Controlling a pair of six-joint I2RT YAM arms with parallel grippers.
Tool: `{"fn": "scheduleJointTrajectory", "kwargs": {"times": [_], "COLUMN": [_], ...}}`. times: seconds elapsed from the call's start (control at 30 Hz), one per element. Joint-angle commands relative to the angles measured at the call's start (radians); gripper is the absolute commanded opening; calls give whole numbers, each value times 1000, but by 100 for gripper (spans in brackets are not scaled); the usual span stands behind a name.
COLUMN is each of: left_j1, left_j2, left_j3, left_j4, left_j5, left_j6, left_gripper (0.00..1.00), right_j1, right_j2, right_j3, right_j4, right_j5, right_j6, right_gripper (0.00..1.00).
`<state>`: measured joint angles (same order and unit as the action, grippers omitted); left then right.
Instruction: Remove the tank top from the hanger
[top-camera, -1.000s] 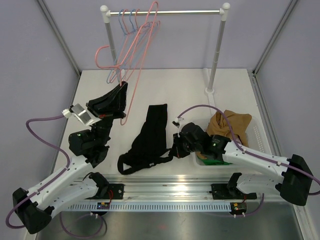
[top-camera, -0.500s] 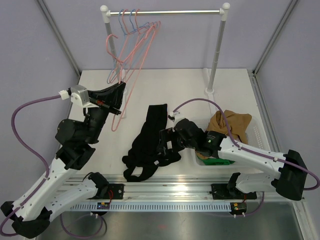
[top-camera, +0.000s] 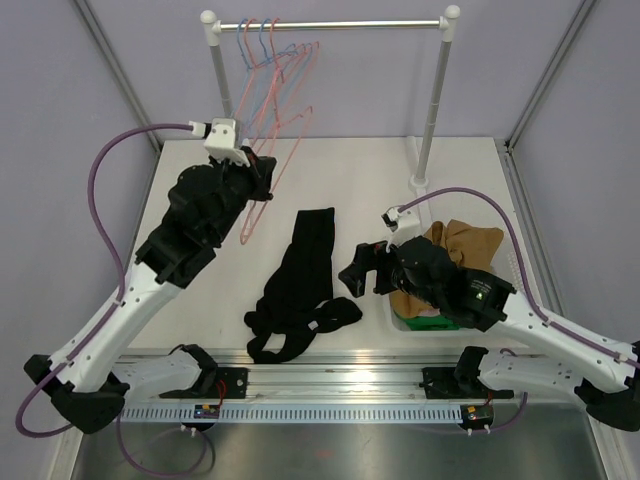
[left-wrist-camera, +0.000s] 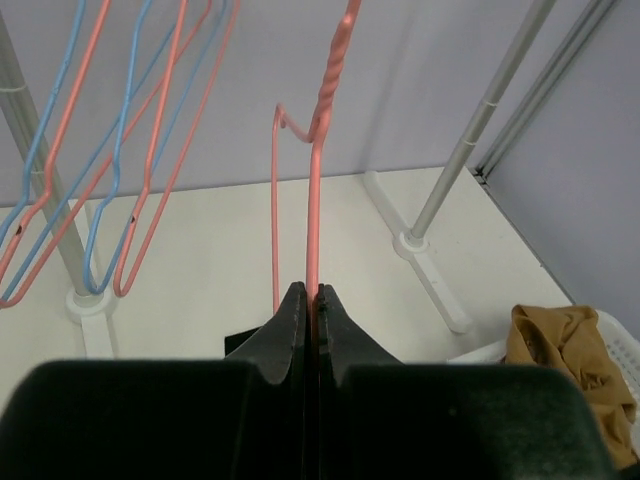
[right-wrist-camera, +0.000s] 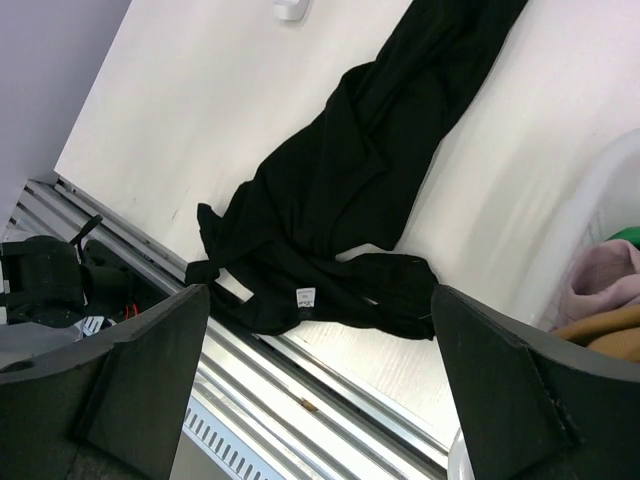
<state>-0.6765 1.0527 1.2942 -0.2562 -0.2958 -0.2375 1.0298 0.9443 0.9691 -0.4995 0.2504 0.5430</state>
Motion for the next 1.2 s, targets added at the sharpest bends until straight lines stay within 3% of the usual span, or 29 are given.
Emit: {"fn": "scheduleJointTrajectory", "kwargs": {"times": [0.0,0.17,0.33,0.67,0.73,0.93,1.17], "left_j1": [46,135,164,230,238,247,256], "left_j2": [85,243,423,705,717,642,629], "left_j3": [137,261,424,729,735,561,577], "left_j4": [67,127,182,82,63,135,97], "left_j5": [17,96,109,100,71,40,43], "left_j6": [-28,-86,-50,-37,-45,-69,-79], "left_gripper": [0,0,0,0,0,0,0], "right_j1": [7,7,6,6,6,6,6], "right_j2": [-30,-73,-98,-144,-148,-160,-115], "right_j3": [30,3,5,-10,-20,-32,-26], "right_j4": [-37,-31,-45,-71,-73,-59,-39], "right_j5": [55,61,67,66,67,67,58], "right_j6": [-5,-6,-14,-29,-31,-35,-41], "right_gripper": [100,99,99,99,100,100,100]}}
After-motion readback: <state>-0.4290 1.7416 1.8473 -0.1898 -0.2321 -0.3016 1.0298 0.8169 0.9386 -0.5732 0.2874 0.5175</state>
